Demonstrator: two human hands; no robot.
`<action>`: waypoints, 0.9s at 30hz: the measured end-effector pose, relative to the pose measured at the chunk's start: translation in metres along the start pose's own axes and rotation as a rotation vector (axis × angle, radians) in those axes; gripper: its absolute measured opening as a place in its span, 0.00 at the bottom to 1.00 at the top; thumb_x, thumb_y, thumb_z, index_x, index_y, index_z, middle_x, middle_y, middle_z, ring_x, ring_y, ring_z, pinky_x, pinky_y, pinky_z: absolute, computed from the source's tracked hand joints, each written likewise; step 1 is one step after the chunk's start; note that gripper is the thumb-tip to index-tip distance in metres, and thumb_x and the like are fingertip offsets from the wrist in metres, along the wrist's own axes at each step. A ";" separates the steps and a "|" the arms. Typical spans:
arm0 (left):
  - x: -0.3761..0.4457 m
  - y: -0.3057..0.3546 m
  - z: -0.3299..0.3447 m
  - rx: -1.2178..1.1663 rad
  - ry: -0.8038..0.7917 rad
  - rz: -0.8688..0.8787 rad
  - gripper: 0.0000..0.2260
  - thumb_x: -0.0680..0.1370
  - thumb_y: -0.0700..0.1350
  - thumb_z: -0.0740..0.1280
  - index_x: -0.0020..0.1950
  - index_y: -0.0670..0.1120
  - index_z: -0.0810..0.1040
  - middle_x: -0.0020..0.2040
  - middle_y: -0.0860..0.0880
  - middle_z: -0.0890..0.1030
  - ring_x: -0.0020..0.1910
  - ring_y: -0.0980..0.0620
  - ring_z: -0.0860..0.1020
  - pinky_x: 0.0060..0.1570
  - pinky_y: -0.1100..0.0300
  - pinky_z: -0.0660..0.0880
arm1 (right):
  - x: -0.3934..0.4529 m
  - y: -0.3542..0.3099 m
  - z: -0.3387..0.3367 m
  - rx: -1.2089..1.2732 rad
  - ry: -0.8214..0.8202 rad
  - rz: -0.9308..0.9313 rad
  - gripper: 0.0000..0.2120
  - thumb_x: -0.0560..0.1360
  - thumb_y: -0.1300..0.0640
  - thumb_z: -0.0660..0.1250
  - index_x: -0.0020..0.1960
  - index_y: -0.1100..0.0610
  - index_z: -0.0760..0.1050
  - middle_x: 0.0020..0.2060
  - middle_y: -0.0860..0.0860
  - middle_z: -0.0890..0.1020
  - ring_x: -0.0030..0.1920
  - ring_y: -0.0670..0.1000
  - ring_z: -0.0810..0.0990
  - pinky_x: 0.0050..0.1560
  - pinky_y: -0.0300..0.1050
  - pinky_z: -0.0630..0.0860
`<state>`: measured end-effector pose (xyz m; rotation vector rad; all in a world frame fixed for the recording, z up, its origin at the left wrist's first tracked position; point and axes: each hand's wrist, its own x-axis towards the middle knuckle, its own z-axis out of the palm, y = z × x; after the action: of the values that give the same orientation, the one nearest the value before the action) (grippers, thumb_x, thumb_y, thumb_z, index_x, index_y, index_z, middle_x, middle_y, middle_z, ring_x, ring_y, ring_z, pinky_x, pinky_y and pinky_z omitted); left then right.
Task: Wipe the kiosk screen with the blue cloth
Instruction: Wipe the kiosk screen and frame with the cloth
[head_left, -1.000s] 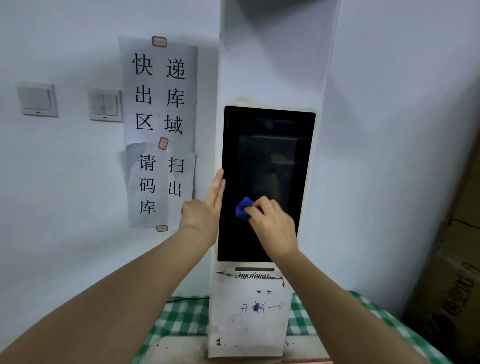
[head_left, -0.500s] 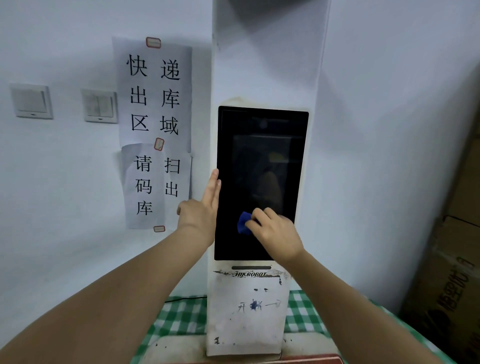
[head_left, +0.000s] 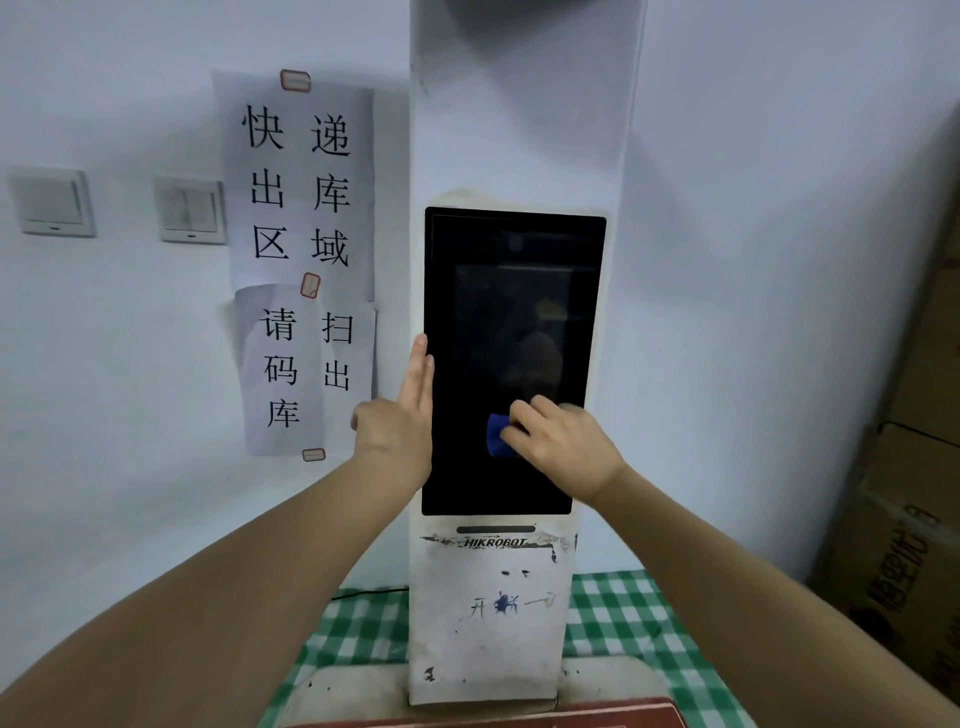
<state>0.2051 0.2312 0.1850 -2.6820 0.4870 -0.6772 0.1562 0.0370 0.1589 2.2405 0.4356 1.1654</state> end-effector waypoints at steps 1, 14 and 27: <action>0.001 0.002 0.002 -0.005 0.002 -0.017 0.42 0.75 0.42 0.62 0.77 0.41 0.33 0.72 0.40 0.23 0.34 0.49 0.77 0.40 0.59 0.75 | 0.004 0.007 -0.004 -0.012 0.014 0.027 0.11 0.61 0.66 0.75 0.40 0.55 0.78 0.37 0.52 0.76 0.34 0.53 0.74 0.26 0.43 0.65; 0.005 0.015 0.001 -0.096 -0.026 -0.095 0.43 0.74 0.42 0.63 0.76 0.41 0.33 0.72 0.42 0.22 0.28 0.50 0.71 0.34 0.60 0.72 | -0.011 0.007 0.002 0.016 0.015 0.098 0.12 0.60 0.67 0.75 0.39 0.56 0.77 0.37 0.52 0.76 0.33 0.53 0.73 0.24 0.42 0.62; 0.004 0.014 0.003 -0.128 0.008 -0.093 0.43 0.74 0.39 0.62 0.76 0.42 0.32 0.71 0.43 0.22 0.26 0.51 0.67 0.29 0.61 0.67 | -0.032 0.006 0.007 0.065 0.024 0.250 0.12 0.61 0.66 0.77 0.41 0.55 0.79 0.36 0.51 0.76 0.33 0.53 0.75 0.24 0.40 0.60</action>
<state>0.2064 0.2183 0.1783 -2.8383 0.4227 -0.7053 0.1443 0.0131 0.1389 2.3909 0.2088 1.3211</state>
